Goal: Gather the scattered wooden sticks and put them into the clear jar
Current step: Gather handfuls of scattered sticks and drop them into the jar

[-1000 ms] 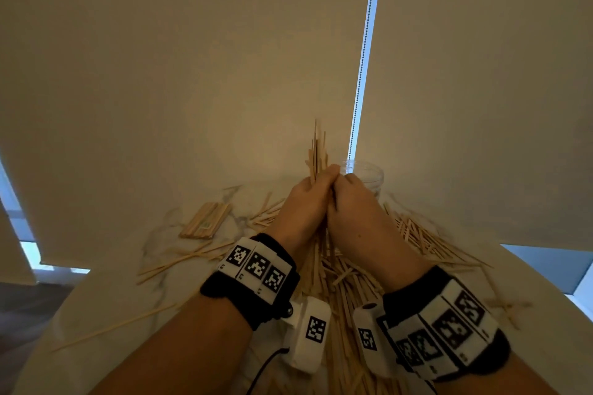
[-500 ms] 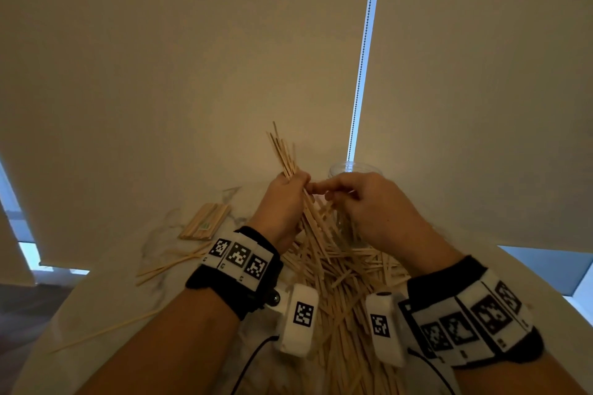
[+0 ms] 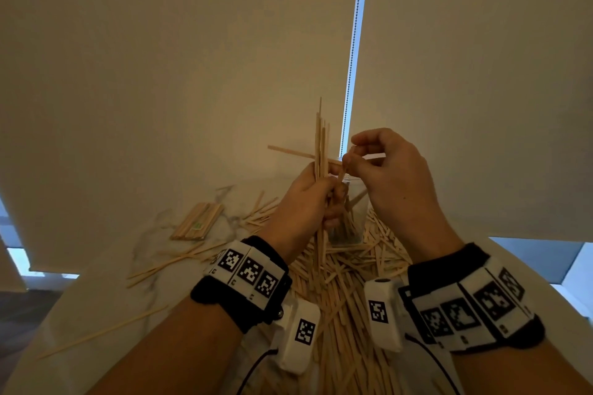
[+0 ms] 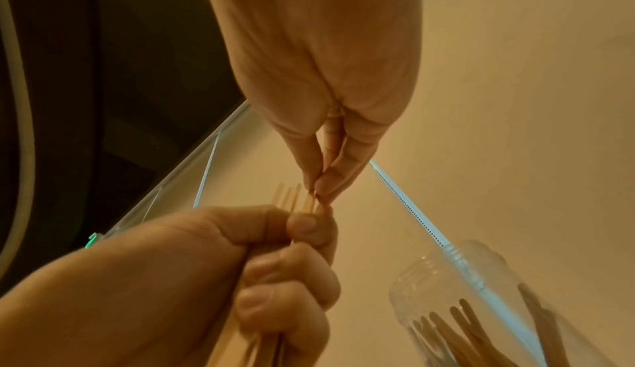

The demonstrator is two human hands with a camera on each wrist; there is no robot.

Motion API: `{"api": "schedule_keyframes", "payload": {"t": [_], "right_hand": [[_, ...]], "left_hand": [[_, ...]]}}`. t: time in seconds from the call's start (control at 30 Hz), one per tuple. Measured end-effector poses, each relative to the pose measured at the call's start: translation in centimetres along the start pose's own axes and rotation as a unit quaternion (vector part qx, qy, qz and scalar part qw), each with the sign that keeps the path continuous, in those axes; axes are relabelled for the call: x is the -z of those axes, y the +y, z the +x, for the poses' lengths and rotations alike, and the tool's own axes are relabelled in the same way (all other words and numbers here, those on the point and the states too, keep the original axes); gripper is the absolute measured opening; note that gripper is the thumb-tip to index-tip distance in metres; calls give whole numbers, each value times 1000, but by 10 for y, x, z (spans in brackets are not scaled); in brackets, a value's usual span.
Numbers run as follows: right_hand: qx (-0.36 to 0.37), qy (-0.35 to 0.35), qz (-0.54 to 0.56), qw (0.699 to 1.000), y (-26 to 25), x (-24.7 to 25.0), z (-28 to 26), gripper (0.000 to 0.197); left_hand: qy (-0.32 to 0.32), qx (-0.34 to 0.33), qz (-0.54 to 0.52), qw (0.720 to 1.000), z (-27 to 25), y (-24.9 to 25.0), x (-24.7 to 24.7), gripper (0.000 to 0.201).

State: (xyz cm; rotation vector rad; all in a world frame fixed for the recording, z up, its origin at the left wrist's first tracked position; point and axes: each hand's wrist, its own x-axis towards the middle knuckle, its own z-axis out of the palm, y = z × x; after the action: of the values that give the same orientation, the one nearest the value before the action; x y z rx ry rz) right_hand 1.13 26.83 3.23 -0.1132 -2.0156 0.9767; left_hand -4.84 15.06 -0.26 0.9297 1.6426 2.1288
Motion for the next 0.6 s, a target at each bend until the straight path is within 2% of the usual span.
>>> {"api": "schedule_keyframes", "payload": {"t": [0.13, 0.27, 0.33, 0.43, 0.5, 0.57, 0.6], "right_hand": [[0, -20, -14, 1000, 0, 2, 1, 16], [-10, -77, -56, 995, 2, 2, 1, 13], [-19, -97, -43, 994, 0, 3, 1, 20], [-28, -89, 51, 994, -10, 4, 0, 32], [-28, -80, 101, 991, -16, 5, -1, 56], [1, -53, 84, 995, -18, 7, -4, 70], [20, -34, 60, 997, -18, 8, -4, 65]], "left_hand": [[-10, 1, 1, 1000, -1, -3, -2, 30], [-26, -11, 21, 999, -2, -5, -2, 30], [-32, -10, 30, 999, -2, -4, 0, 33], [-54, 9, 48, 997, -4, -3, 2, 43], [-81, 17, 72, 994, -5, -4, 2, 42], [-100, 9, 134, 986, -7, -6, 0, 40], [-107, 2, 164, 981, -7, -6, -1, 42]]}}
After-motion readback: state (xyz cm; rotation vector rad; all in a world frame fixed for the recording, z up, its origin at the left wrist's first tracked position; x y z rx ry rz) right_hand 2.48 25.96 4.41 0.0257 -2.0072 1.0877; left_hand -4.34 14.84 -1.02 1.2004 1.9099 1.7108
